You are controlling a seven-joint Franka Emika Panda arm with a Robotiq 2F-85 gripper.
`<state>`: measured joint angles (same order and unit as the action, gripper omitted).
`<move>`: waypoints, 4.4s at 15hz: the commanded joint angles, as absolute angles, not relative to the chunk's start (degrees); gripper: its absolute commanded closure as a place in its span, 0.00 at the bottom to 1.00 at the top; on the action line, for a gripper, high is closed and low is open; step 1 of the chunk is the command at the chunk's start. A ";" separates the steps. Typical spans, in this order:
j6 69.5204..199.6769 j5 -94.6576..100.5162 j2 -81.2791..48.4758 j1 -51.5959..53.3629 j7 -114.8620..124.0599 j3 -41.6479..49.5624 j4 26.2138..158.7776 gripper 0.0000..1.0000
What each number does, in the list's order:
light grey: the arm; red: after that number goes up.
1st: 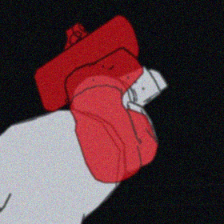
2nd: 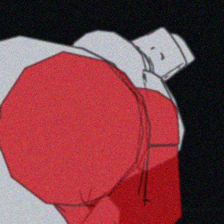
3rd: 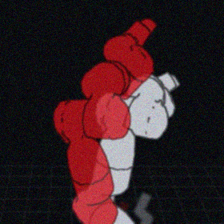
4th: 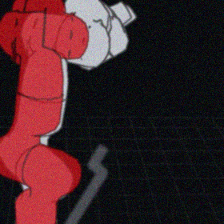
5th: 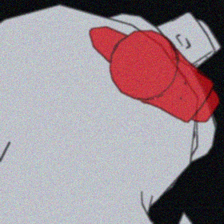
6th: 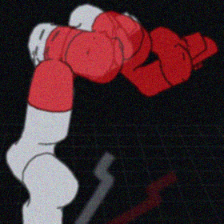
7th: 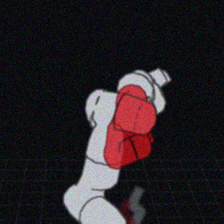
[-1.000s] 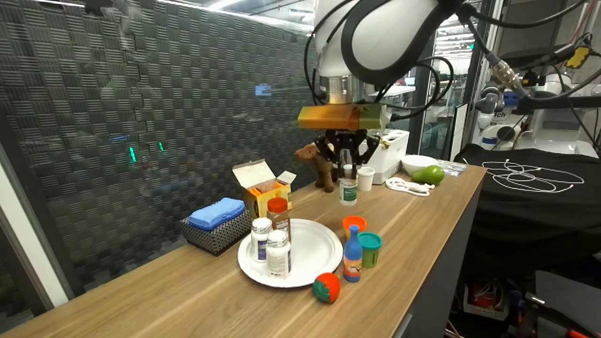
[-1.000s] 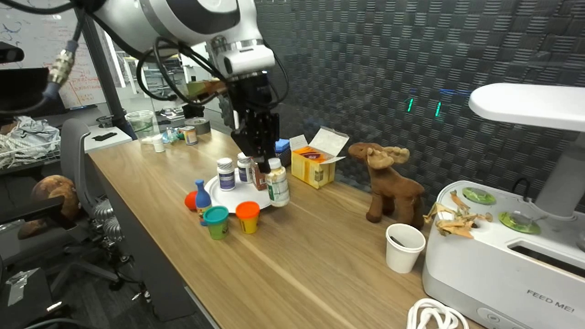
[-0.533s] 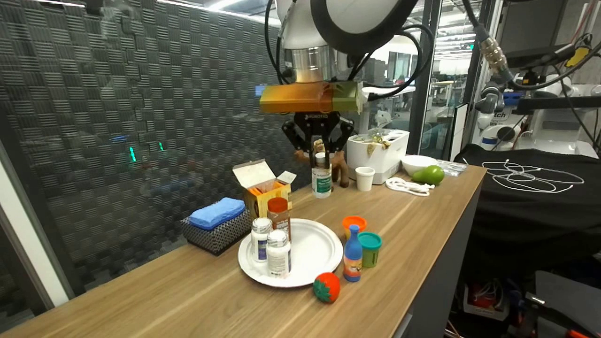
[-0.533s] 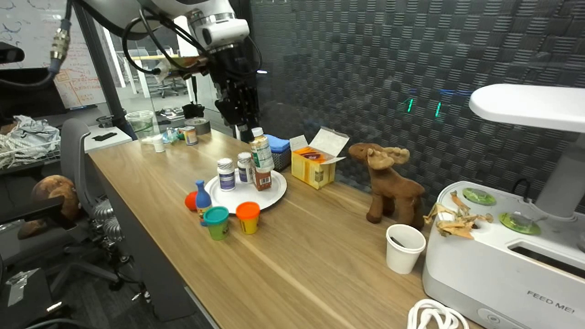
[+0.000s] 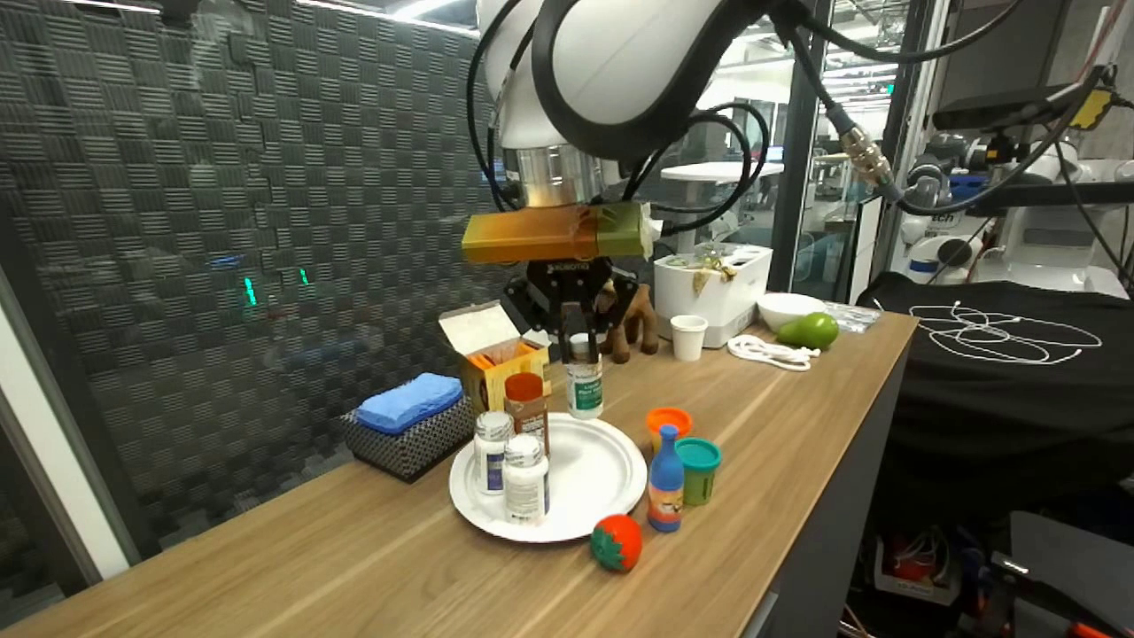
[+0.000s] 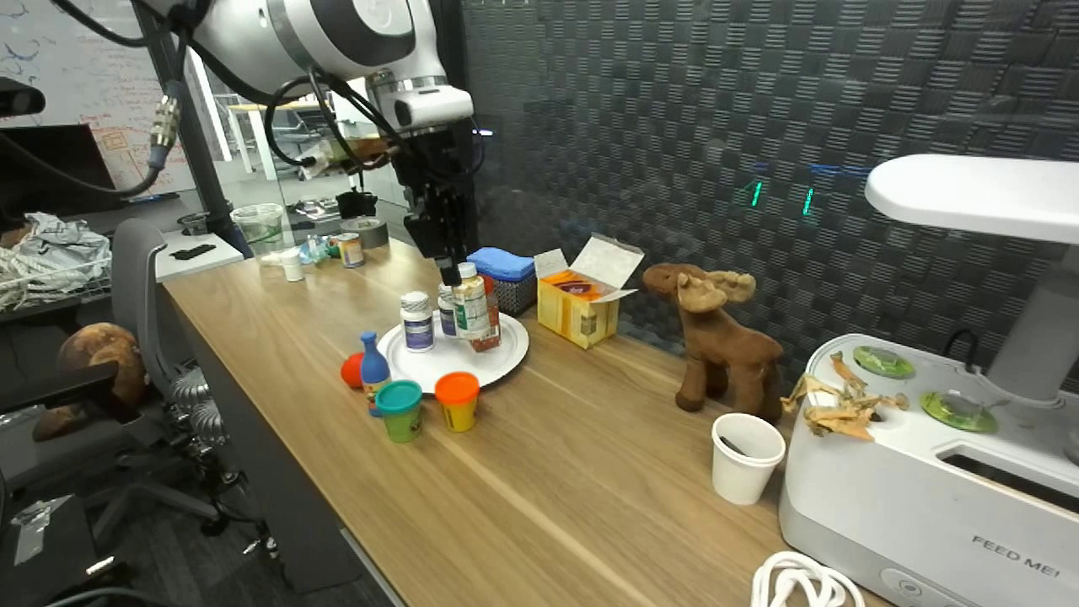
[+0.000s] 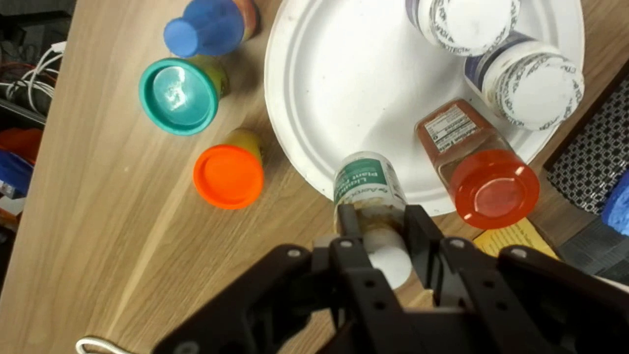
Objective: Gather all the objects surrounding the white plate and arrange them on the plate
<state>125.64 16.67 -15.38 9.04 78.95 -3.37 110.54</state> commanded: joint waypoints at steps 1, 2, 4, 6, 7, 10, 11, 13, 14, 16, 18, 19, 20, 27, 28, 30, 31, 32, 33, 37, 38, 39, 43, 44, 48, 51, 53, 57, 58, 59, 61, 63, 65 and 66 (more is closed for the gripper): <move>125.72 11.05 -16.87 9.05 72.33 -4.21 108.03 0.93; 125.50 9.74 -16.97 9.17 71.06 -4.34 107.83 0.93; 125.09 7.83 -16.71 9.54 69.19 -4.60 108.01 0.93; 125.22 6.39 -16.72 9.80 67.64 -4.82 108.12 0.93; 125.23 6.21 -17.00 10.08 67.57 -4.74 108.02 0.93; 125.42 7.88 -17.59 11.30 69.43 -4.09 107.95 0.93; 125.87 8.37 -18.01 11.56 69.50 -4.01 107.88 0.93; 126.43 9.43 -18.94 12.05 69.98 -3.66 107.61 0.93; 126.69 10.05 -19.23 12.30 70.37 -3.43 107.57 0.93; 127.51 10.90 -19.89 12.63 70.27 -3.00 107.41 0.93; 128.72 11.95 -20.48 12.84 70.34 -2.56 107.26 0.93; 129.41 12.06 -20.67 12.82 70.01 -2.46 107.19 0.93; 129.97 12.15 -20.82 12.83 69.98 -2.31 107.10 0.93; 131.82 10.01 -22.27 12.13 67.73 -2.46 106.21 0.93; 131.86 9.68 -22.52 12.01 67.40 -2.52 106.10 0.93; 131.89 8.93 -23.11 11.86 66.58 -2.63 105.77 0.93; 131.92 8.43 -23.45 11.79 66.07 -2.71 105.54 0.93; 131.99 8.10 -23.75 11.81 65.78 -2.68 105.38 0.93; 132.02 7.73 -24.09 11.77 65.27 -2.71 105.17 0.93; 131.72 6.92 -24.89 11.97 63.91 -2.48 104.62 0.46; 131.71 7.00 -24.91 12.05 63.79 -2.39 104.62 0.44; 131.86 6.88 -24.73 12.00 63.65 -2.37 104.74 0.38; 132.89 7.03 -23.53 11.99 64.26 -1.89 105.67 0.07; 133.19 7.06 -23.25 11.99 64.39 -1.76 105.92 0.01; 134.79 7.39 -20.81 12.12 64.98 -1.32 108.08 0.00; 135.09 8.03 -18.21 12.14 65.29 -0.99 110.62 0.00; 134.26 8.53 -15.76 11.73 64.25 -0.84 113.67 0.00; 135.74 7.87 -10.50 9.37 57.76 -1.00 121.79 0.00; 136.54 7.28 -9.32 8.59 56.01 -1.00 123.68 0.00; 137.49 6.82 -8.44 7.83 55.41 -0.72 125.41 0.00; 138.85 6.37 -7.36 6.53 56.31 -0.02 127.98 0.00; 140.81 6.10 -7.43 5.35 57.79 0.78 129.74 0.00; 143.58 5.56 -8.25 4.28 57.48 1.43 130.54 0.00; 144.47 4.89 -8.69 3.83 57.09 1.60 130.74 0.00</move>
